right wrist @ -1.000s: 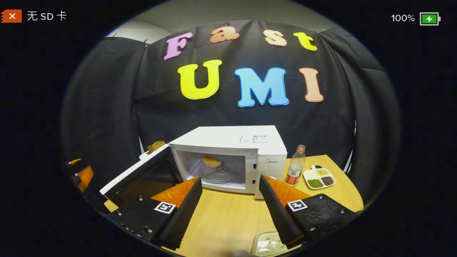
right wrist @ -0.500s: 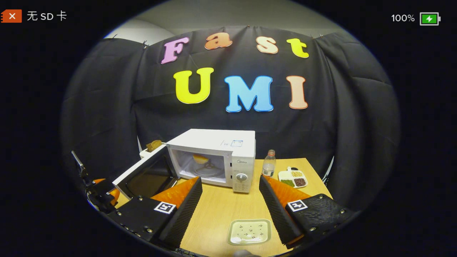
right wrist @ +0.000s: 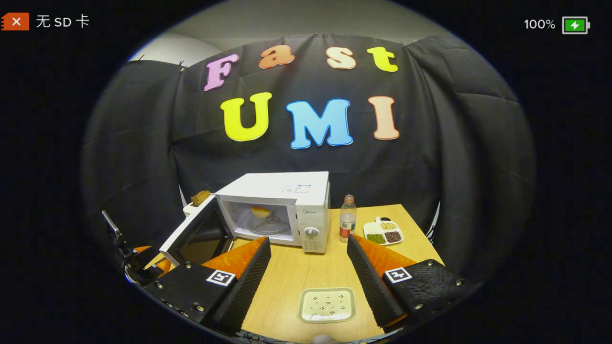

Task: Open the microwave oven with the left hand, put the food in, and close the microwave oven.

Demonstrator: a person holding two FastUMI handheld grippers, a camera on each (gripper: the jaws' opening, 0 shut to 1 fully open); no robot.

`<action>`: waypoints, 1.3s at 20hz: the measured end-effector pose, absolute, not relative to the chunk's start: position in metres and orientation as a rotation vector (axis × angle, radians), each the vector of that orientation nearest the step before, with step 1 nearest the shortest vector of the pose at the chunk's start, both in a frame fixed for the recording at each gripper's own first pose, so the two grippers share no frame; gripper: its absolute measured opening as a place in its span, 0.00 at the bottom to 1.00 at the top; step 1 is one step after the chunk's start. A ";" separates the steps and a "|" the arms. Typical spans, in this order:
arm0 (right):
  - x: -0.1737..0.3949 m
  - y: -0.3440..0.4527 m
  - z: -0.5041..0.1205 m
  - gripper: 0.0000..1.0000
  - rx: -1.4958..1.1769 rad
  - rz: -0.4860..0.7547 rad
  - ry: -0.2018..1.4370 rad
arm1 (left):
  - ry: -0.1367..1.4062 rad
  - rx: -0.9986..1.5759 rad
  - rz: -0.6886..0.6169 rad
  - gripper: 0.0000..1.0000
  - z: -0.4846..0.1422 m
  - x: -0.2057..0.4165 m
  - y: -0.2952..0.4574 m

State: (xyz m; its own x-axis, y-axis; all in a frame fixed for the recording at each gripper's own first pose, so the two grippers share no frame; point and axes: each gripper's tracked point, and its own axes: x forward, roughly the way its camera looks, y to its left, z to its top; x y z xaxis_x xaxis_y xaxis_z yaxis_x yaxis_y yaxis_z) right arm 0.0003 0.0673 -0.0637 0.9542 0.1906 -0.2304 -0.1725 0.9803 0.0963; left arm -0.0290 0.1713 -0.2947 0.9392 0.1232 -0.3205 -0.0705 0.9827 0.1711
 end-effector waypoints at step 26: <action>0.002 -0.062 -0.081 0.98 0.057 0.008 0.329 | 0.231 0.153 -0.238 1.00 -0.290 0.148 -0.121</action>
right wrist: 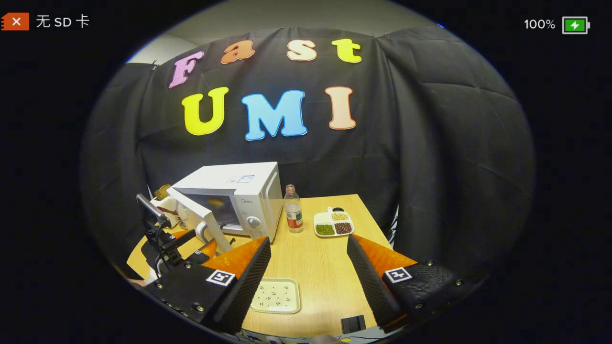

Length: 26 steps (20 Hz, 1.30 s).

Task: Open the microwave oven with the left hand, put the food in, and close the microwave oven.

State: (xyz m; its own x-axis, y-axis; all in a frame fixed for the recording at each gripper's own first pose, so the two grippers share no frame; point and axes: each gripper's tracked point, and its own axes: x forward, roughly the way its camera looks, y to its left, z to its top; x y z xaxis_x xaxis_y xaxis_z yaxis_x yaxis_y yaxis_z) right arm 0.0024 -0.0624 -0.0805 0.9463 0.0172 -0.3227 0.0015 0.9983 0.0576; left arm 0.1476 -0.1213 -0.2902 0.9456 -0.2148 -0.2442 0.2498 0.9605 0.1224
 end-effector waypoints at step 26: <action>0.030 -0.083 -0.104 0.98 0.083 0.021 0.397 | 0.223 0.085 -0.030 0.97 -0.285 0.257 -0.161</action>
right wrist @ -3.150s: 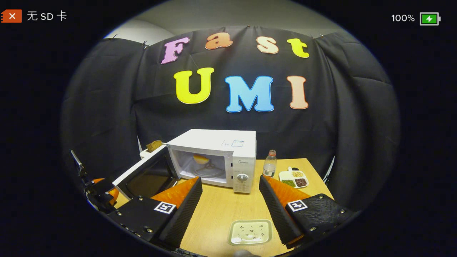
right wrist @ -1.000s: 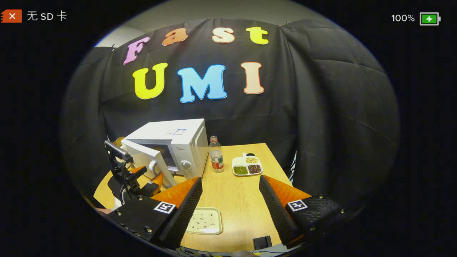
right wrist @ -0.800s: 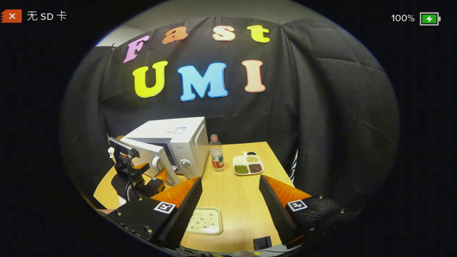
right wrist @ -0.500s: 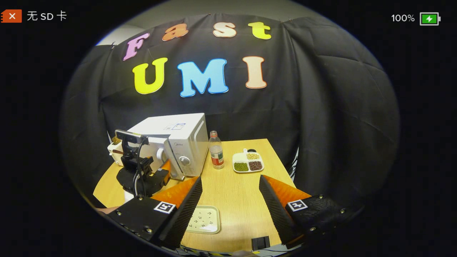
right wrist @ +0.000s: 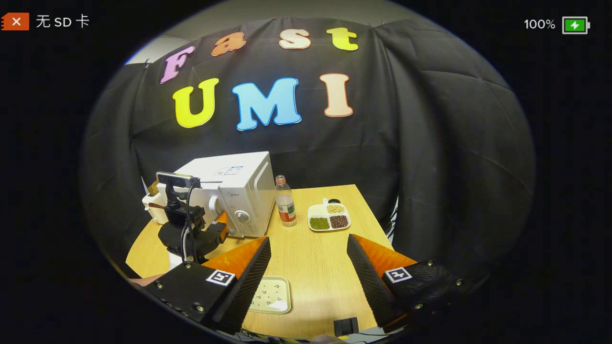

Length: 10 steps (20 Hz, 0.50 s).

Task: Open the microwave oven with the left hand, put the food in, and close the microwave oven.

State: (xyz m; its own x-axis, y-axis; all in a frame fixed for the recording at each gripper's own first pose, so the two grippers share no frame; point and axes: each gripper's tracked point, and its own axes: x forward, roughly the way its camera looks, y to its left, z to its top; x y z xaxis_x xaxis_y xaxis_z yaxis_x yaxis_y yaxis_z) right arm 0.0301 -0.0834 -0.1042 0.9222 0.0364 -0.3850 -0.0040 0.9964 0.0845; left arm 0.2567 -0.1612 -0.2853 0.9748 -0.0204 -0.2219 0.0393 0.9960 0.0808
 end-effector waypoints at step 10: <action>0.024 -0.062 -0.087 0.98 0.091 0.070 0.364 | 0.202 0.057 -0.067 0.94 -0.248 0.205 -0.146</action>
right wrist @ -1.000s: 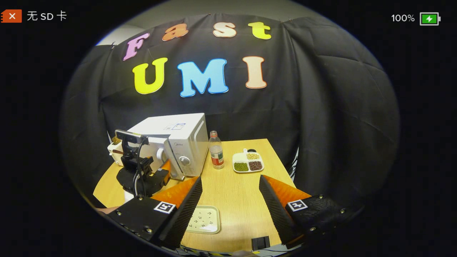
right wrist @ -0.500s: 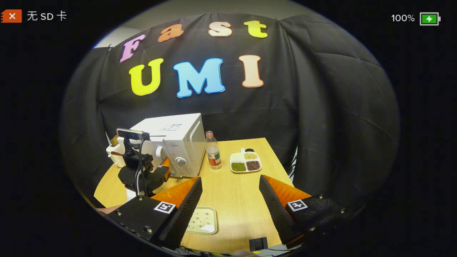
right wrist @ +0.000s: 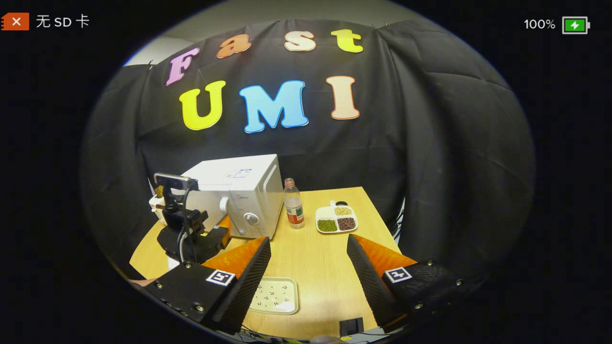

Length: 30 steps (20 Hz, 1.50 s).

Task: Open the microwave oven with the left hand, put the food in, and close the microwave oven.

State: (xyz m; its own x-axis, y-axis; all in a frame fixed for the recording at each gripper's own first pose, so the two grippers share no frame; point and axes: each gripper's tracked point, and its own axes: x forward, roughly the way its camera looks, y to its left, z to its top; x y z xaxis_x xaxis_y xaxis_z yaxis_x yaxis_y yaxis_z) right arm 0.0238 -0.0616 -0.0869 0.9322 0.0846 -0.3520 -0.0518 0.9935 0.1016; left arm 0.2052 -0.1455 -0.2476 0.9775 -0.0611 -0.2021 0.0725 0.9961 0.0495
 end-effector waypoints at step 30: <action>-0.010 0.029 0.023 0.98 0.032 0.085 0.033 | 0.065 -0.144 -0.009 0.95 -0.020 -0.005 0.061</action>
